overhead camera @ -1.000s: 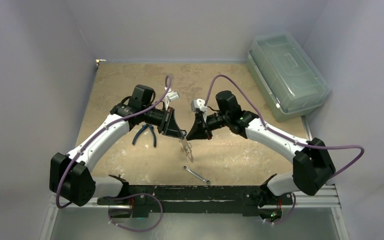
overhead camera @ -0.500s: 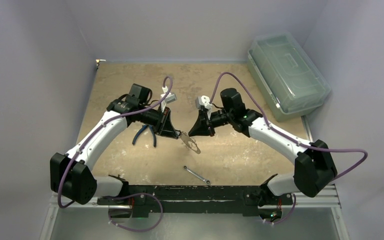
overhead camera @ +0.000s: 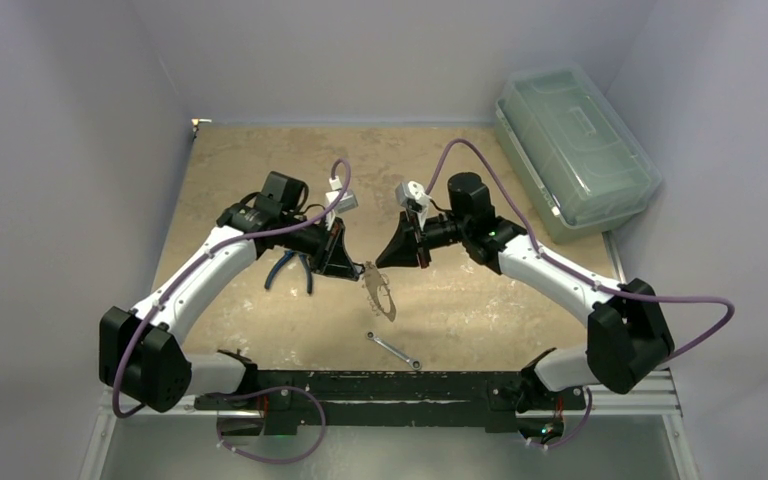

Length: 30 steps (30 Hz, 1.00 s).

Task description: Remove the keys from the keyring

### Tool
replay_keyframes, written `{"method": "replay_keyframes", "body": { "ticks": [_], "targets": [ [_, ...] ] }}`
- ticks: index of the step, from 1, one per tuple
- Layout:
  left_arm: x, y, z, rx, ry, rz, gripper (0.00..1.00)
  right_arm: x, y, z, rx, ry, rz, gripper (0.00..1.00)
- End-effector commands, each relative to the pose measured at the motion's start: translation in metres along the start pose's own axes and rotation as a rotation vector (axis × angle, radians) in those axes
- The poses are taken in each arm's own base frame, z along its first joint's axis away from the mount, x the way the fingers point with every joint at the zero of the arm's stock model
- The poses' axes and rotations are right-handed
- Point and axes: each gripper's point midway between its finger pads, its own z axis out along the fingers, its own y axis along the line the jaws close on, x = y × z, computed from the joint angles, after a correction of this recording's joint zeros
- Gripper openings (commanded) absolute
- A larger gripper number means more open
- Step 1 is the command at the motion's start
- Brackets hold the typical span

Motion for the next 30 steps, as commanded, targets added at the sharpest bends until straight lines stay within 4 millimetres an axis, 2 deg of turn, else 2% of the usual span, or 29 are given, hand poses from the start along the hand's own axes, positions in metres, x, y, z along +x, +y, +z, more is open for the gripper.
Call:
{"method": "replay_keyframes", "body": {
  "ticks": [1,8,14,20,23,26,30],
  "targets": [
    [0.001,-0.004,-0.005,-0.006,-0.006,0.054,0.00,-0.016,0.003,-0.003,-0.026,-0.042,-0.048,0.00],
    [-0.012,-0.017,-0.011,0.021,-0.039,0.092,0.00,0.005,-0.004,-0.005,0.007,0.025,-0.088,0.00],
    [-0.010,-0.020,-0.008,0.037,-0.053,0.055,0.00,0.021,-0.013,-0.007,0.046,0.071,-0.134,0.00],
    [-0.010,-0.017,-0.005,0.043,-0.057,0.034,0.00,0.018,-0.011,0.000,0.011,-0.007,-0.120,0.00],
    [-0.006,-0.014,-0.002,0.046,-0.052,0.035,0.00,0.010,-0.011,0.003,0.002,-0.065,-0.120,0.00],
    [-0.003,-0.010,-0.001,0.032,-0.051,0.039,0.00,0.001,-0.006,0.004,-0.019,-0.113,-0.104,0.00],
    [-0.006,-0.010,-0.002,0.026,-0.055,0.068,0.00,0.001,0.002,0.005,-0.047,-0.154,-0.071,0.00]
  ]
}}
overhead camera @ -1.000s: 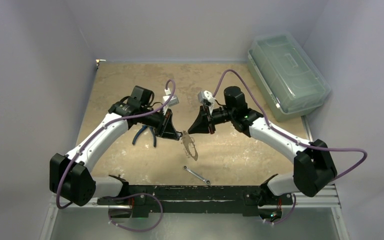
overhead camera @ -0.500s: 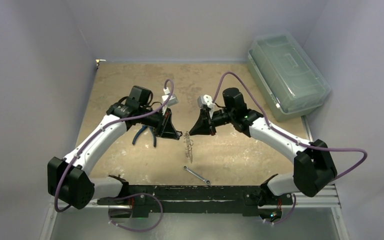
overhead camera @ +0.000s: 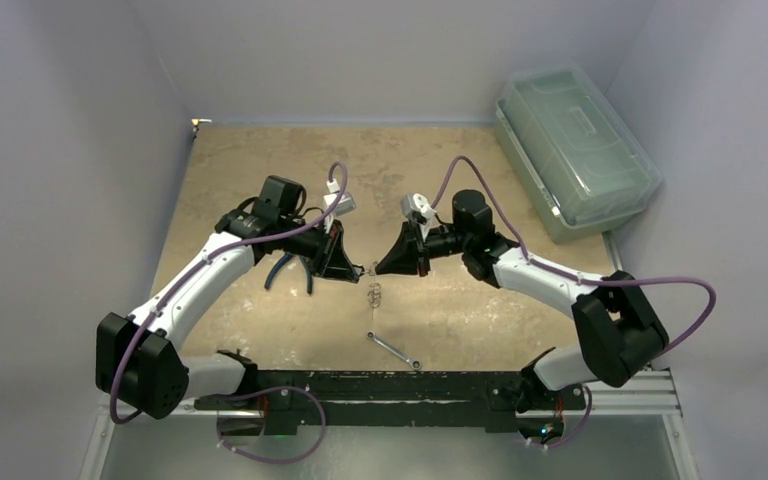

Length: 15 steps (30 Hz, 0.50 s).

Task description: Remove the keys from the keyring

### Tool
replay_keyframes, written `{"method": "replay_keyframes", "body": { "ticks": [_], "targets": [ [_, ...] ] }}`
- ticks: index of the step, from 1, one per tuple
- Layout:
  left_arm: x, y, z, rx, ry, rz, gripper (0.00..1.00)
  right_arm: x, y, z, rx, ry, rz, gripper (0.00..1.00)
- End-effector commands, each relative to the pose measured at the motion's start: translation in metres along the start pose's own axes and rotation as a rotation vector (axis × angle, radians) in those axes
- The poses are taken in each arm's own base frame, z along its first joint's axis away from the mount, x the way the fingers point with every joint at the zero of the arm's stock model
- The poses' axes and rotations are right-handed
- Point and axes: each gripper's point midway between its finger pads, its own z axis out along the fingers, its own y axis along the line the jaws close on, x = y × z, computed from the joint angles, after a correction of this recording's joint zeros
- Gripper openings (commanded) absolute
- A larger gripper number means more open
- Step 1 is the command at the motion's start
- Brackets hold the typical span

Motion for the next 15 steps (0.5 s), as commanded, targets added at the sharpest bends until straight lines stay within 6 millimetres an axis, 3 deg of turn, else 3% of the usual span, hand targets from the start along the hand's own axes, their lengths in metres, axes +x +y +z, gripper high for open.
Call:
{"method": "replay_keyframes", "body": {
  "ticks": [1,5,8,11,15],
  "targets": [
    [-0.010,-0.008,-0.004,0.018,-0.031,0.072,0.00,-0.028,0.010,-0.001,-0.040,-0.118,-0.039,0.00],
    [-0.013,-0.004,-0.009,-0.016,-0.012,0.122,0.13,-0.029,0.013,-0.002,-0.039,-0.133,-0.024,0.00],
    [-0.018,-0.005,-0.013,-0.024,-0.015,0.181,0.30,-0.029,0.013,-0.002,-0.039,-0.127,-0.023,0.00],
    [-0.026,-0.007,-0.017,-0.033,-0.042,0.235,0.36,-0.030,0.014,-0.002,-0.042,-0.130,-0.022,0.00],
    [-0.034,-0.007,-0.014,-0.020,-0.086,0.248,0.36,-0.034,0.015,-0.002,-0.047,-0.142,-0.020,0.00]
  ]
}}
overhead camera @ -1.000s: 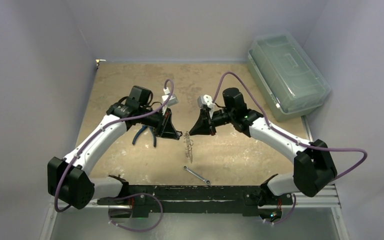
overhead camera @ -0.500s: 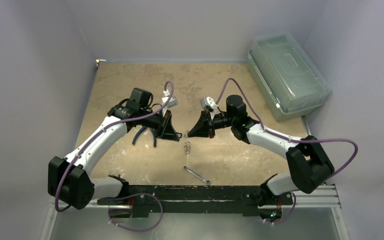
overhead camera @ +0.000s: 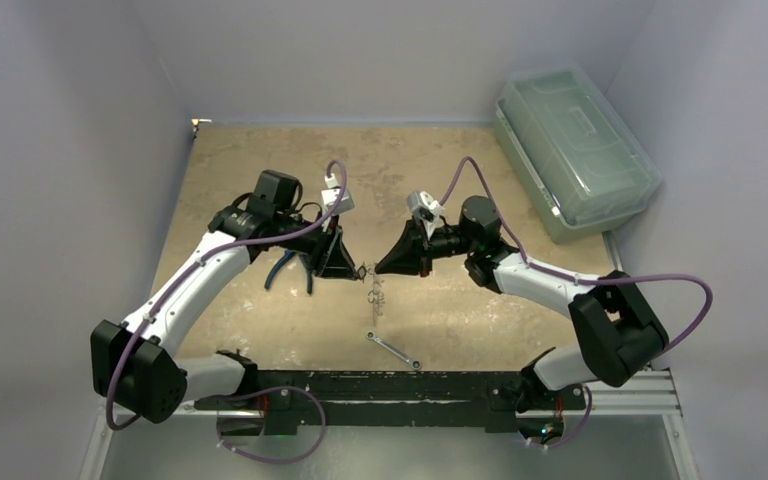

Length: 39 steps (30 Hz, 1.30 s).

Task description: Remove the keys from the keyring

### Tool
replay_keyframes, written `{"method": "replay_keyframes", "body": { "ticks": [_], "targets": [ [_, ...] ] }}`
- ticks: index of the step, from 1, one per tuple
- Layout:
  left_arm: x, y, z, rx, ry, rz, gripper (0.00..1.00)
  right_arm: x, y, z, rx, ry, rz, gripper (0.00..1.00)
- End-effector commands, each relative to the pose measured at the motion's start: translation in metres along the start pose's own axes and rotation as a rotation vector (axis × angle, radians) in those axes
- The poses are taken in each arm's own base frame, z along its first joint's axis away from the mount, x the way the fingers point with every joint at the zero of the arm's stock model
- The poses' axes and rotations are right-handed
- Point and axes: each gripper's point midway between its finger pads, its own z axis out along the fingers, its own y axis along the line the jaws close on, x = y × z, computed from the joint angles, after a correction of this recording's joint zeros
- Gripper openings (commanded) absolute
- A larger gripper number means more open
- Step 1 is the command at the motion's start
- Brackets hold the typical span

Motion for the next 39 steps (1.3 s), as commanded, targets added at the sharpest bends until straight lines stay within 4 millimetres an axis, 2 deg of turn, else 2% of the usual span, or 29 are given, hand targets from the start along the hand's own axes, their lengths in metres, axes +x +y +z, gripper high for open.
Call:
{"method": "replay_keyframes", "body": {
  "ticks": [1,12,18,21,25,31,36,39],
  "targets": [
    [-0.023,-0.005,-0.003,0.021,-0.086,0.121,0.37,-0.020,0.006,0.000,-0.027,-0.042,-0.057,0.00],
    [-0.041,-0.011,0.008,0.095,-0.143,0.202,0.40,-0.019,0.005,0.000,-0.025,-0.026,-0.044,0.00],
    [-0.034,-0.028,0.023,0.169,-0.124,0.188,0.26,-0.020,0.001,0.001,-0.008,-0.019,-0.044,0.00],
    [-0.026,-0.025,0.025,0.161,-0.110,0.166,0.22,-0.021,0.003,0.001,-0.019,-0.023,-0.048,0.00],
    [-0.016,-0.020,0.027,0.132,-0.092,0.137,0.21,-0.023,0.006,0.000,-0.031,-0.027,-0.048,0.00],
    [-0.015,-0.014,0.029,0.108,-0.096,0.105,0.19,-0.024,0.009,0.000,-0.036,-0.035,-0.044,0.00],
    [-0.018,-0.012,0.029,0.092,-0.100,0.106,0.02,-0.023,0.011,0.000,-0.044,-0.035,-0.039,0.00],
    [-0.023,-0.009,0.027,0.063,-0.106,0.102,0.00,-0.020,0.010,0.000,-0.053,-0.012,-0.046,0.00]
  ]
}}
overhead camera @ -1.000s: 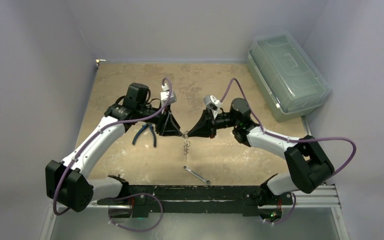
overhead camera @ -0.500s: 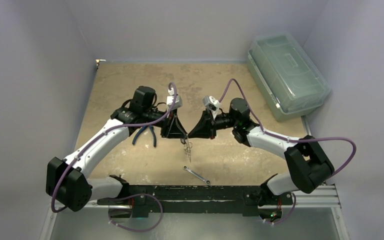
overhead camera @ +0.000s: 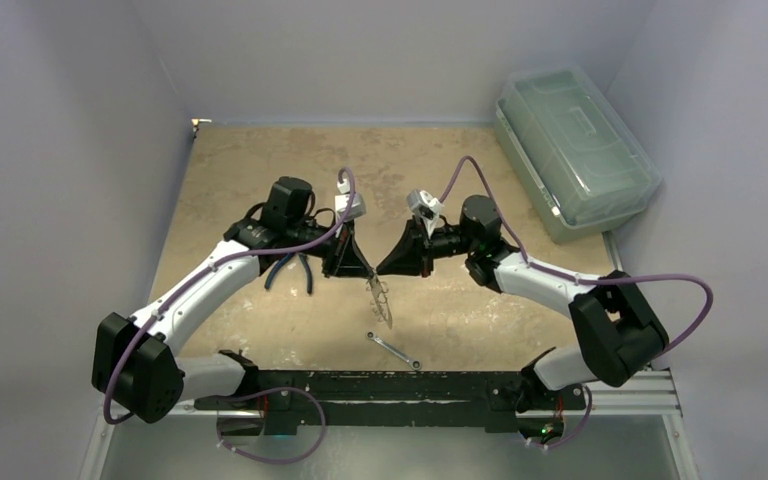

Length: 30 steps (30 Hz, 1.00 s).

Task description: Remove the keys from the keyring

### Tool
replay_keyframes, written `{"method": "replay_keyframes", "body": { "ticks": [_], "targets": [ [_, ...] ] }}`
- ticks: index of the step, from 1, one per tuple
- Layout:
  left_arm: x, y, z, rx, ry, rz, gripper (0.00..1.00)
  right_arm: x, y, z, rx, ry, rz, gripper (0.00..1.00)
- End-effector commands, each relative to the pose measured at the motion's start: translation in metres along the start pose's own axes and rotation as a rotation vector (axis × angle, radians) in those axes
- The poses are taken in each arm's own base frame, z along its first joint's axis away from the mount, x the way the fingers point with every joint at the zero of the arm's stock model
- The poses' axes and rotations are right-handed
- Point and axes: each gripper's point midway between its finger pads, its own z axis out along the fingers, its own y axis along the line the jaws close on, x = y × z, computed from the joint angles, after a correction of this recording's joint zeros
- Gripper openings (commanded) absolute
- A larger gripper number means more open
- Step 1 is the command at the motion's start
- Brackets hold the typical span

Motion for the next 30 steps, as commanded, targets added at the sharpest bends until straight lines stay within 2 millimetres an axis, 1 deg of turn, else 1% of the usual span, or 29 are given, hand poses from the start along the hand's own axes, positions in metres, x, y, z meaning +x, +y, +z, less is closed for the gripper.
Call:
{"method": "replay_keyframes", "body": {
  "ticks": [1,3,5,6,9,16,25,30],
  "targets": [
    [-0.014,0.002,-0.002,-0.030,-0.027,0.020,0.00,-0.014,0.006,0.000,-0.041,0.009,-0.093,0.01],
    [-0.014,0.002,-0.002,-0.033,-0.017,0.021,0.00,-0.006,0.002,-0.002,-0.036,0.077,-0.075,0.10],
    [-0.013,0.000,-0.003,-0.023,-0.008,0.023,0.00,0.004,-0.009,-0.007,0.004,0.175,-0.154,0.18],
    [-0.012,0.000,-0.003,-0.020,-0.006,0.019,0.00,0.007,-0.008,-0.008,-0.002,0.205,-0.169,0.23],
    [-0.008,-0.005,-0.001,0.004,0.013,0.017,0.00,0.003,-0.004,-0.010,-0.007,0.227,-0.181,0.31],
    [-0.009,-0.009,0.003,0.022,0.021,0.019,0.00,0.004,-0.003,-0.012,-0.008,0.273,-0.188,0.33],
    [-0.010,-0.009,0.004,0.020,0.021,0.021,0.00,-0.002,0.005,-0.004,-0.037,0.273,-0.157,0.36],
    [-0.009,-0.009,0.005,0.019,0.023,0.021,0.00,-0.002,0.005,-0.001,-0.038,0.275,-0.139,0.35]
  ]
}}
